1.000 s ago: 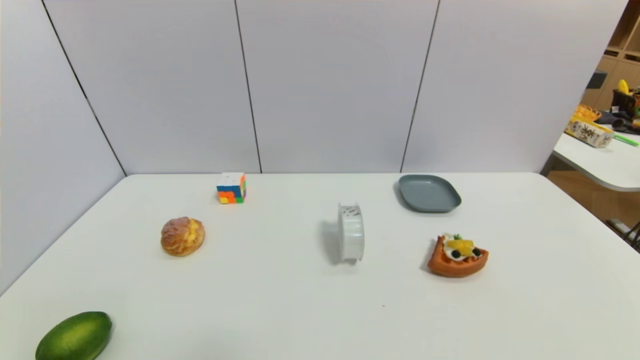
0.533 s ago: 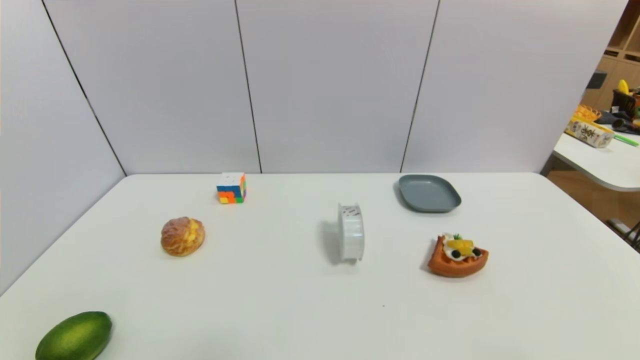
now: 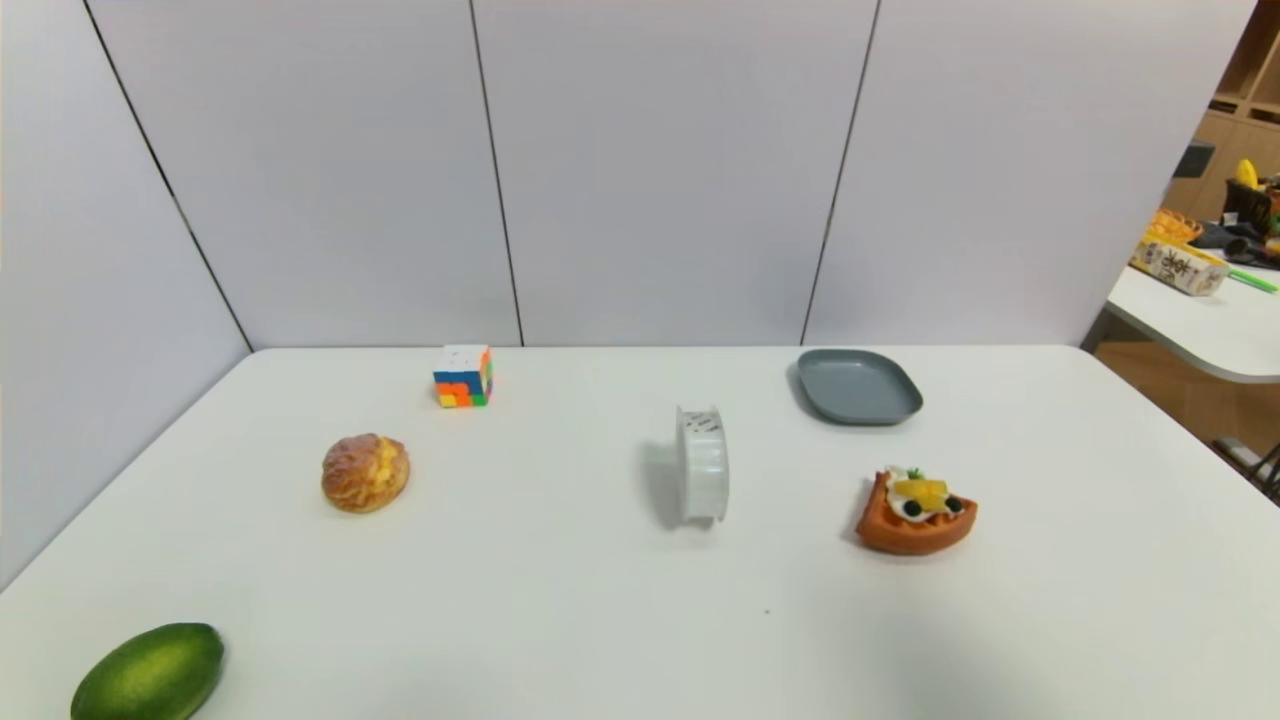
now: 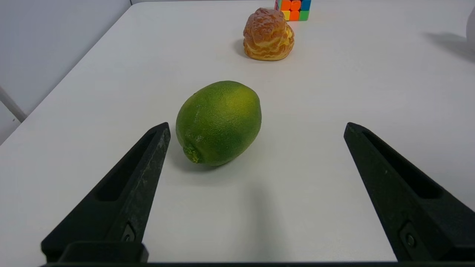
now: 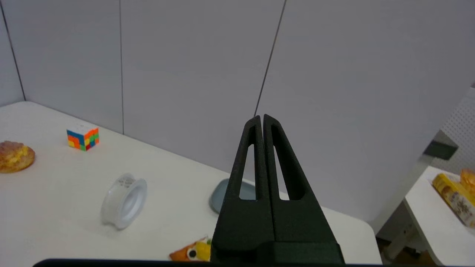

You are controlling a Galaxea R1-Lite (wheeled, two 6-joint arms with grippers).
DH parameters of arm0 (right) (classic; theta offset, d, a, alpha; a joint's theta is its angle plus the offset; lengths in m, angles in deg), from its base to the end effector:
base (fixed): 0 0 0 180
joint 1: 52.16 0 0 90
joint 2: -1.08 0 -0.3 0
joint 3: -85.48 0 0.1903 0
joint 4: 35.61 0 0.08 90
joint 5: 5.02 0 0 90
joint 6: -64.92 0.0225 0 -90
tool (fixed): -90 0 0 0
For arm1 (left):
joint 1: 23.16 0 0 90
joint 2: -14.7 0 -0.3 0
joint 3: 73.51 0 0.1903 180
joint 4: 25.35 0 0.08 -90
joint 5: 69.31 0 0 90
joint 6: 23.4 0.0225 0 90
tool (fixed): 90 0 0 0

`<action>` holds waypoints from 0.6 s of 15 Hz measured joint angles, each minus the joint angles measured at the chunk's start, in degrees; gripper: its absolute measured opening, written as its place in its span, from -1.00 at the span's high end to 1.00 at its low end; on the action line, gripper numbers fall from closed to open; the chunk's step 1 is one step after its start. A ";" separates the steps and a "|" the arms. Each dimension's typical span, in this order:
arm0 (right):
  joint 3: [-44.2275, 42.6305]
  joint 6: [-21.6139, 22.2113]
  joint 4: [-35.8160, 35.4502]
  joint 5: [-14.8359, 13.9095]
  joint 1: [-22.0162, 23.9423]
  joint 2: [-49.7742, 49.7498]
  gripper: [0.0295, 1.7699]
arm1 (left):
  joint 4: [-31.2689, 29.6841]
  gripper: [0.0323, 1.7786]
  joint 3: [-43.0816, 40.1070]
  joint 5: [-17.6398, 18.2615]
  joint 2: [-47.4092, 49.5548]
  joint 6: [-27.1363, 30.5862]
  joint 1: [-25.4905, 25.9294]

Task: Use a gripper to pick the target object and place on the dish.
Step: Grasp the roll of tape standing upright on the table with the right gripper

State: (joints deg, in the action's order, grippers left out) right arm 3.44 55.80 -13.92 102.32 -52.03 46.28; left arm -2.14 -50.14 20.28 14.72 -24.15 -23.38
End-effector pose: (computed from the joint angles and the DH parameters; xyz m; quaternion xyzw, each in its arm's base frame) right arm 0.0389 0.0066 0.3535 -0.0979 -0.1417 0.1375 0.9754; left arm -0.0228 0.0002 0.0758 -0.0066 -0.0016 0.0016 1.0000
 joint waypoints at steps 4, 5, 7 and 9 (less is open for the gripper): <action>-18.37 -0.61 8.08 6.14 0.22 14.38 0.98 | 0.00 -0.90 0.00 0.01 0.00 0.00 0.00; -21.13 -1.66 11.90 7.05 0.46 17.51 0.98 | 0.00 -0.90 0.00 0.01 0.00 0.00 0.00; -23.05 -3.34 14.84 7.35 0.63 21.44 0.98 | 0.00 -0.90 0.00 0.00 0.00 -0.02 0.01; -23.88 -3.86 16.45 7.47 0.61 24.44 0.98 | 0.00 -0.90 0.00 0.00 0.00 0.00 0.00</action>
State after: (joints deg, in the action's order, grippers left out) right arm -20.44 51.94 2.53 109.79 -51.42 70.73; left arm -2.14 -50.14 20.28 14.72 -24.15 -23.38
